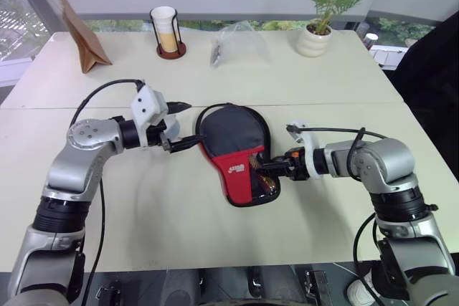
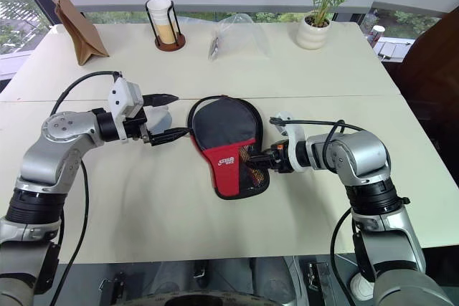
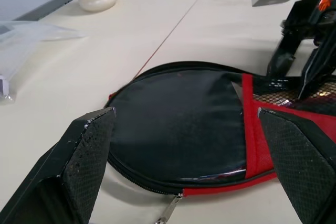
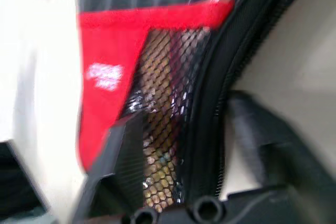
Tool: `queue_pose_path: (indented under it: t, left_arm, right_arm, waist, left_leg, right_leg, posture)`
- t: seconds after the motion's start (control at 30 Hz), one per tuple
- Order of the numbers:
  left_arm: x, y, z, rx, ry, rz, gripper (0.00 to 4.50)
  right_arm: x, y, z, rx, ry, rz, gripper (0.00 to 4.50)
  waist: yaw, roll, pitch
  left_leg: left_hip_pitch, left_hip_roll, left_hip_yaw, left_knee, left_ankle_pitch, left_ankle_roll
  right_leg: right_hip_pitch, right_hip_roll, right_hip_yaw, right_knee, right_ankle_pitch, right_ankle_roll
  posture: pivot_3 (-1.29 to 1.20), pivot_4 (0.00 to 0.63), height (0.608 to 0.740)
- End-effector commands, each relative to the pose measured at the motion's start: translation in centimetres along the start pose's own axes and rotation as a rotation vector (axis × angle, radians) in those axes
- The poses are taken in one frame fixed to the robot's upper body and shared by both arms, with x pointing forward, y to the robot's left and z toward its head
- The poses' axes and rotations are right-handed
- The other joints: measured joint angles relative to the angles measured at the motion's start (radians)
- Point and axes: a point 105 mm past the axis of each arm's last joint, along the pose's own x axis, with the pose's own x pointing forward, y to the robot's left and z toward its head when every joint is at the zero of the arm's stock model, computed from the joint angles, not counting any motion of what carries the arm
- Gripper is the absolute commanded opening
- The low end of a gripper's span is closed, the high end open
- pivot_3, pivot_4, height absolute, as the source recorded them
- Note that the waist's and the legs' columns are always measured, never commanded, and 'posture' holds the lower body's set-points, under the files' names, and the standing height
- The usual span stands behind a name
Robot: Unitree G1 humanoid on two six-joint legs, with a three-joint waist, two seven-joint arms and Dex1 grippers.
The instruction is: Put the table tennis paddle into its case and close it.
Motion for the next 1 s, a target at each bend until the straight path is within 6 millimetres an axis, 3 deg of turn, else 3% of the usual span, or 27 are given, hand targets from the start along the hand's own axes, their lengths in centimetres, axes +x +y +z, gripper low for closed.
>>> queue_pose_path:
  t: [0.03, 0.33, 0.77, 1.0]
  left_arm:
    - [-0.5, 0.2, 1.1, 0.049, -0.028, 0.02, 4.5]
    - [-0.2, 0.2, 1.2, 0.053, -0.035, 0.015, 4.5]
    - [0.0, 0.2, 1.2, 0.061, -0.037, 0.008, 4.5]
    - [0.1, 0.1, 1.1, 0.057, -0.039, 0.008, 4.5]
  right_arm:
    - [0.0, -0.8, -1.0, 0.067, 0.029, -0.014, 0.94]
    - [-0.7, 0.1, -1.6, 0.181, 0.015, 0.072, 0.94]
    - [-1.2, 2.4, -6.3, 0.22, 0.07, 0.102, 0.94]
    - [-1.7, 2.3, -6.2, 0.226, 0.039, 0.064, 0.94]
  waist:
    - [0.002, 0.0, 0.0]
    - [0.006, 0.0, 0.0]
    - [0.006, 0.0, 0.0]
    - [0.005, -0.001, 0.0]
  left_leg:
    - [0.0, 0.0, 0.0, 0.0, 0.0, 0.0]
    - [0.0, 0.0, 0.0, 0.0, 0.0, 0.0]
    - [0.0, 0.0, -0.001, -0.001, 0.0, 0.0]
    - [0.0, 0.0, -0.001, -0.001, 0.0, 0.0]
  right_leg:
    - [0.0, 0.0, 0.0, 0.0, 0.0, 0.0]
    - [0.001, 0.0, 0.0, -0.001, 0.0, 0.0]
    - [0.001, -0.001, 0.0, -0.002, 0.0, 0.0]
    - [0.001, -0.001, 0.0, -0.002, 0.0, 0.0]
  posture:
    - [0.0, 0.15, 0.734]
    - [0.0, 0.15, 0.734]
    - [0.0, 0.15, 0.734]
    - [0.0, 0.15, 0.734]
